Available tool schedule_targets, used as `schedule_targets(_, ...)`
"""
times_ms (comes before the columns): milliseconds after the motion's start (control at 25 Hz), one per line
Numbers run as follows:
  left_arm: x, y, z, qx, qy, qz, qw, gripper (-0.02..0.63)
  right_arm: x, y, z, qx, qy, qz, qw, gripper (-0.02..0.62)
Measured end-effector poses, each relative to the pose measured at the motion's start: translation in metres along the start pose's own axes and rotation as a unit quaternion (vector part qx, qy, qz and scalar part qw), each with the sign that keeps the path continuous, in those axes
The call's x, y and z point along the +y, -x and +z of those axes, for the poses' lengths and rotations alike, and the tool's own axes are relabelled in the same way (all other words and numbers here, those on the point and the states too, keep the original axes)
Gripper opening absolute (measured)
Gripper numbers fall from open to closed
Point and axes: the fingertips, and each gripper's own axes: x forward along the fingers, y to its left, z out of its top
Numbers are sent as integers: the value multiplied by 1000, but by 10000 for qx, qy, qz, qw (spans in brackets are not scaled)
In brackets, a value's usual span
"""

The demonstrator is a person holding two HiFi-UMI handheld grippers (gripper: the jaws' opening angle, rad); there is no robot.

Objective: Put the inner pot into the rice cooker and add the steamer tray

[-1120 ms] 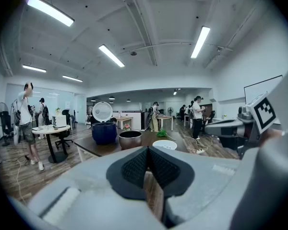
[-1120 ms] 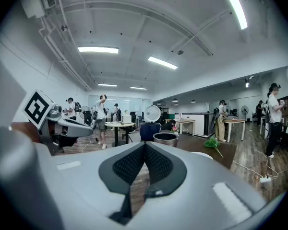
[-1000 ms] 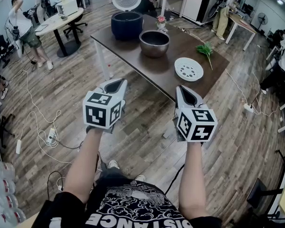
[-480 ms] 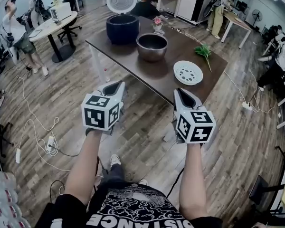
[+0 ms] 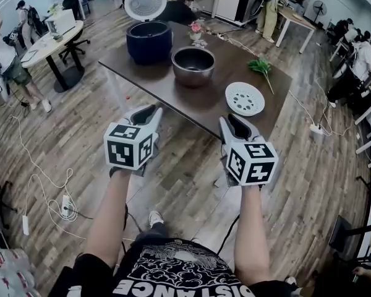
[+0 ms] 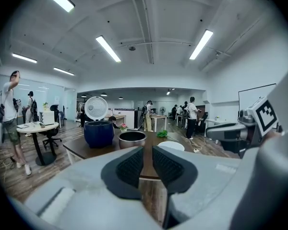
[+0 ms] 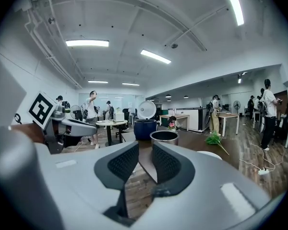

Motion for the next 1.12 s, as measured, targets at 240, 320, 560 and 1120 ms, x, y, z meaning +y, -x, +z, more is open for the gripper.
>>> schedule_targets(240,32,-24,9,84,7,-345,9994,103,9,-31,9,73,-74,-255,9996,132)
schedule_targets(320,44,-31,9,122,19,-410,9991,127,12,-41,10,108,-88,-335,9993,148)
schedule_targets(560,73,-51,8,253,156,-683,9972,196,17,-66,16,169,-131,-640,9977,203)
schedule_targets(1120,139,-70,18,135,149,-820,9964,351,34,-114,24,147,-231,-1155,9929,351)
